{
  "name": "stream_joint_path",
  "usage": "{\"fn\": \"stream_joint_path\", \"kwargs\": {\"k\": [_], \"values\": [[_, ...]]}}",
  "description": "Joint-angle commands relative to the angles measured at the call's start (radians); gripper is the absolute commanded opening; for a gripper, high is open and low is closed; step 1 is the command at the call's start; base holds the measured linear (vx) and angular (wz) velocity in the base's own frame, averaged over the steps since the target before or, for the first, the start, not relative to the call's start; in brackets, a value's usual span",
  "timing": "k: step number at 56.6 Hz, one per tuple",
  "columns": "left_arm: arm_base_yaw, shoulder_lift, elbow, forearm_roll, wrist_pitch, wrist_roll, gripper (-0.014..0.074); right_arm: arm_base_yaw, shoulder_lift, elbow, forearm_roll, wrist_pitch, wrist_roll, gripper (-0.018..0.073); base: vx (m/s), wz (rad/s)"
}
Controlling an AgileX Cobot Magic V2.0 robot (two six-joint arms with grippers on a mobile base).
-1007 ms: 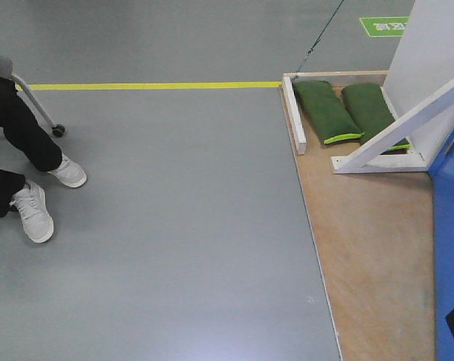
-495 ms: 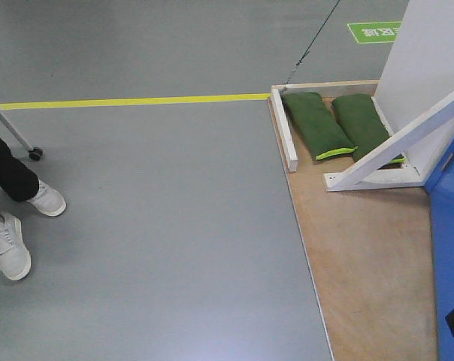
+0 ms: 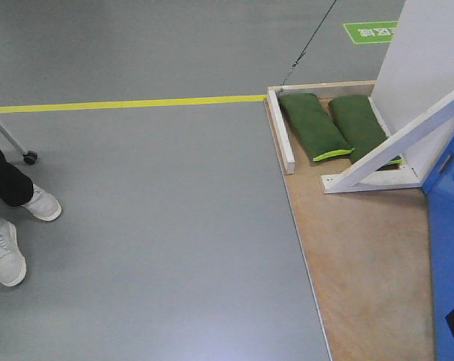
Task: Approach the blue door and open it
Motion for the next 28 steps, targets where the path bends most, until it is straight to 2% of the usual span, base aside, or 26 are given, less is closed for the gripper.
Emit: {"fn": "stream_joint_path", "kwargs": {"k": [1,28], "values": [[-0.006,-0.013,-0.026,-0.003,-0.085,-0.007,0.0073,-0.005,-0.014,0.001,-0.002,-0.088,-0.011,0.0012,0.00,0.00],[-0.006,-0.013,-0.026,-0.003,-0.085,-0.007,0.0073,-0.005,-0.014,-0.001,-0.002,-0.086,-0.011,0.0012,0.00,0.00]]}}
